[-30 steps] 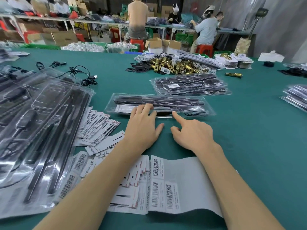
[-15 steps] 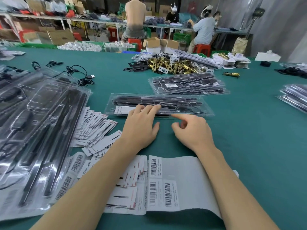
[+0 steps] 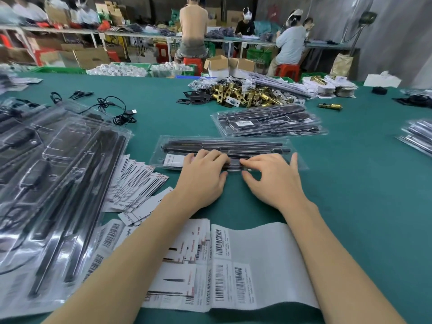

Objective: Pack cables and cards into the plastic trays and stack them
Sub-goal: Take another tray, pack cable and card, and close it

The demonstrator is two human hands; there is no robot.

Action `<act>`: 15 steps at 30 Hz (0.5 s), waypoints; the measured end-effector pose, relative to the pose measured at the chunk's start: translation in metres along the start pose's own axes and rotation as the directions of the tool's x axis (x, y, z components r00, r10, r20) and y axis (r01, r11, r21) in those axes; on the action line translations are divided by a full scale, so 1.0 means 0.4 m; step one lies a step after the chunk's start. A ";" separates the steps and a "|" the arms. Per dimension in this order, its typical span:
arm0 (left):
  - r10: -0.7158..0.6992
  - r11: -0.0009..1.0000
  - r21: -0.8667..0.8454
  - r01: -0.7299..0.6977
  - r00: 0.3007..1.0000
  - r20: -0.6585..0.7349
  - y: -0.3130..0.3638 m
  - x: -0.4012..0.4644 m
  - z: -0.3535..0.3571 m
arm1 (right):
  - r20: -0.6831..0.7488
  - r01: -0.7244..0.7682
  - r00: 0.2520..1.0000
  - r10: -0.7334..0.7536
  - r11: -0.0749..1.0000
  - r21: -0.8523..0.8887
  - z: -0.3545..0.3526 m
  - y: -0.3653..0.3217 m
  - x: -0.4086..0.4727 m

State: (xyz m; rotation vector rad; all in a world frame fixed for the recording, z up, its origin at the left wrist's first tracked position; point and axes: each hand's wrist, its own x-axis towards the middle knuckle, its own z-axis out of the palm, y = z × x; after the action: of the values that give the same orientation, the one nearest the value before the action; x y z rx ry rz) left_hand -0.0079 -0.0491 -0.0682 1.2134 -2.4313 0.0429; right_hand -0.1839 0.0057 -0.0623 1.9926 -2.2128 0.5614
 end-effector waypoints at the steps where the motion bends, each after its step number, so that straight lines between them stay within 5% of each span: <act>1: 0.017 1.000 -0.025 -0.017 1.000 0.004 -0.002 0.000 -0.005 | -0.023 0.004 1.000 -0.003 0.998 0.062 -0.005 0.007 0.002; 11: 0.143 0.965 -0.237 -0.113 0.983 0.116 -0.036 0.004 -0.052 | 0.004 0.065 0.998 -0.066 0.987 0.146 -0.020 0.016 0.003; 15: 0.128 0.981 -0.154 -0.116 0.990 0.066 -0.052 0.008 -0.056 | -0.018 0.110 0.994 -0.108 0.983 0.149 -0.021 -0.007 -0.001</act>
State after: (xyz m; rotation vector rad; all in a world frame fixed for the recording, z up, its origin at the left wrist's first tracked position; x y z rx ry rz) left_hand 0.0146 -0.0596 -0.0497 1.0163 -2.5212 -0.1507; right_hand -0.1826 0.0086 -0.0541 2.1614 -2.0968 0.7419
